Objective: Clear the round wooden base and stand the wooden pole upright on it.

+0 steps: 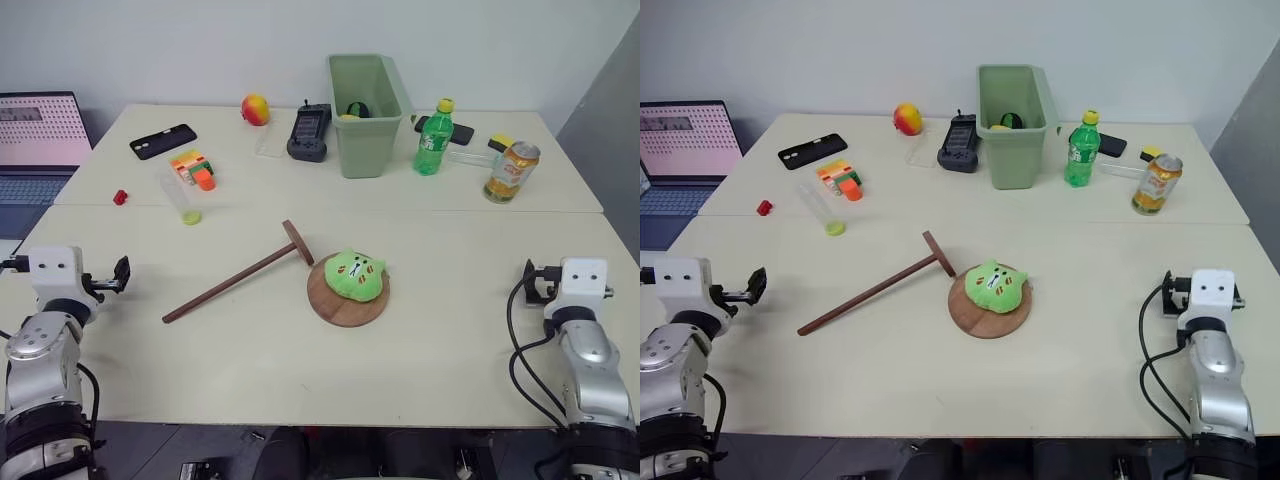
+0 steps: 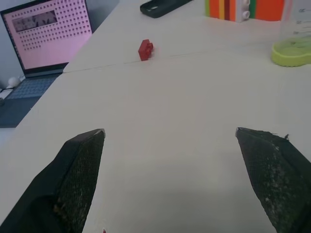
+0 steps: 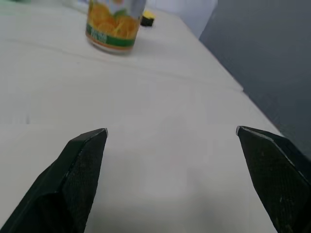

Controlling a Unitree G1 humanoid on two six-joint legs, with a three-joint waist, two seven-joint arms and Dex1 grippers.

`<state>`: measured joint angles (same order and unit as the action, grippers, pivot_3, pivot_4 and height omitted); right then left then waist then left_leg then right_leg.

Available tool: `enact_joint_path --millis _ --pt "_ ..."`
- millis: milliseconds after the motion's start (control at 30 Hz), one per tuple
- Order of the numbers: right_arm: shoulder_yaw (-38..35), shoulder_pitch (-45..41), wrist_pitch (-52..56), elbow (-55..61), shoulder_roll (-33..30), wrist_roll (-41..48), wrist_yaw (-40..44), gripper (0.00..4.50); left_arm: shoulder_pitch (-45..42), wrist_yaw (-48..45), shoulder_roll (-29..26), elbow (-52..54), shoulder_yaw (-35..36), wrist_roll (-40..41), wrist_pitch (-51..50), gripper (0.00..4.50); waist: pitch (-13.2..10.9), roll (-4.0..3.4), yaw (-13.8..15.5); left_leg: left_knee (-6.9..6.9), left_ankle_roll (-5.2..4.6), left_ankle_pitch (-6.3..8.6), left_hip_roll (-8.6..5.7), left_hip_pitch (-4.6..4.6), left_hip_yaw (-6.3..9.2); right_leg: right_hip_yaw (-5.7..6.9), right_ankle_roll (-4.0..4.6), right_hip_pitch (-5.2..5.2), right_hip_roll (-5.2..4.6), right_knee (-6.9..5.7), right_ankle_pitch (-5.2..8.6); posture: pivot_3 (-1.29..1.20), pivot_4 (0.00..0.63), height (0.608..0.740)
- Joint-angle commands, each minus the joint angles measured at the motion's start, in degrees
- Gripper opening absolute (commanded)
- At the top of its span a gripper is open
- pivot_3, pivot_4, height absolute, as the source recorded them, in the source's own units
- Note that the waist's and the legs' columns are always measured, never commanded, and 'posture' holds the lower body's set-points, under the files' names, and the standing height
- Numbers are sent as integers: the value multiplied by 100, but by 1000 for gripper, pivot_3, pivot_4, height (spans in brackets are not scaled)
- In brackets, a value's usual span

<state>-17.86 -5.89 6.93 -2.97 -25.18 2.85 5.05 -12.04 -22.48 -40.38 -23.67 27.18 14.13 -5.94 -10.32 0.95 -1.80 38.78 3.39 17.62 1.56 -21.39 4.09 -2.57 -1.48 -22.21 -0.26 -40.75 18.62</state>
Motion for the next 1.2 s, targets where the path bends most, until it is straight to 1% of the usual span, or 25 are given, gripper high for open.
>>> enact_joint_path --millis 33,67,167,300,400,467,600,700,833,967,1033,1067,1133,1167,1200 --pt "197 -60 225 595 -218 636 1055 4458 111 -827 -271 1142 -88 542 -520 4500 0 0 1 0 0 0 0 -3 0 1 0 0 0 1 0 0 150 740" --pt "289 -37 394 798 -313 898 1455 4458 187 -1107 -356 1488 -177 692 -751 4500 -1 0 0 0 0 0 1 -4 0 1 0 -1 0 1 0 0 150 740" --pt "649 30 1008 1459 -915 1634 2867 4458 447 -2228 -903 2778 -488 1392 -1619 4500 -8 -6 -5 0 0 0 1 -9 7 -1 0 -2 1 4 0 0 150 740" --pt "957 -297 1672 1894 -1612 2379 4123 4458 281 -3212 -1651 3859 -760 2272 -2626 4500 -10 -7 -3 1 0 0 2 -8 18 1 1 4 1 13 0 0 150 740" --pt "1368 -645 1916 2029 -1913 2542 4748 4458 193 -3886 -2116 4435 -1051 2621 -2961 4500 -11 -8 -5 0 -1 0 0 -5 16 2 1 5 7 13 0 0 150 740" --pt "1771 -939 1873 1990 -1863 2351 4881 4458 51 -4111 -2243 4734 -1322 2661 -2983 4500 -12 -9 -7 -2 -2 1 0 -4 15 3 2 6 14 16 1 0 150 740" --pt "2512 -1501 1665 1739 -1356 1926 4812 4458 -252 -4380 -2264 5035 -1871 2383 -2750 4500 -16 -8 -19 -2 -2 1 -1 -8 3 3 2 1 28 18 1 0 150 740" --pt "2847 -1658 1376 1525 -1052 1576 4764 4458 -363 -4295 -2098 4969 -1961 2303 -2687 4500 -17 -8 -7 0 -2 1 -1 -18 5 5 3 -6 34 20 1 0 150 740" --pt "3197 -1842 1116 1231 -612 1140 4550 4458 -228 -4274 -2005 4937 -1938 2174 -2591 4500 -18 -9 -7 4 -1 1 4 -33 10 7 3 -12 36 28 1 0 150 740" --pt "3347 -1843 846 980 -504 878 4606 4458 -202 -4204 -1943 4973 -1876 2164 -2627 4500 -18 -9 10 4 -1 0 2 -36 15 9 3 -11 32 34 1 0 150 740" --pt "3402 -1884 690 819 -439 742 4588 4095 -197 -4172 -1916 4989 -1861 2172 -2639 4500 -18 -9 13 5 -1 0 -1 -37 16 10 3 -9 30 36 1 0 150 740" --pt "3442 -1905 580 748 -435 652 4611 3990 -197 -4156 -1906 4998 -1861 2176 -2639 4500 -18 -9 10 6 -1 0 -1 -37 17 10 3 -9 30 36 1 0 150 740" --pt "3443 -1917 500 672 -400 592 4647 3560 -200 -4117 -1882 5014 -1850 2188 -2644 4500 -18 -9 1 5 -1 0 -1 -35 16 10 3 -9 30 35 1 0 150 740" --pt "3433 -1923 467 648 -393 565 4655 3438 -209 -4094 -1864 5021 -1842 2199 -2660 4500 -18 -9 -2 5 -1 0 0 -35 16 10 3 -10 30 35 1 0 150 740" --pt "3428 -1928 439 633 -392 550 4678 3155 -217 -4075 -1851 5027 -1834 2207 -2673 4500 -18 -9 -3 6 -1 0 1 -36 16 10 3 -10 30 35 1 0 150 740"
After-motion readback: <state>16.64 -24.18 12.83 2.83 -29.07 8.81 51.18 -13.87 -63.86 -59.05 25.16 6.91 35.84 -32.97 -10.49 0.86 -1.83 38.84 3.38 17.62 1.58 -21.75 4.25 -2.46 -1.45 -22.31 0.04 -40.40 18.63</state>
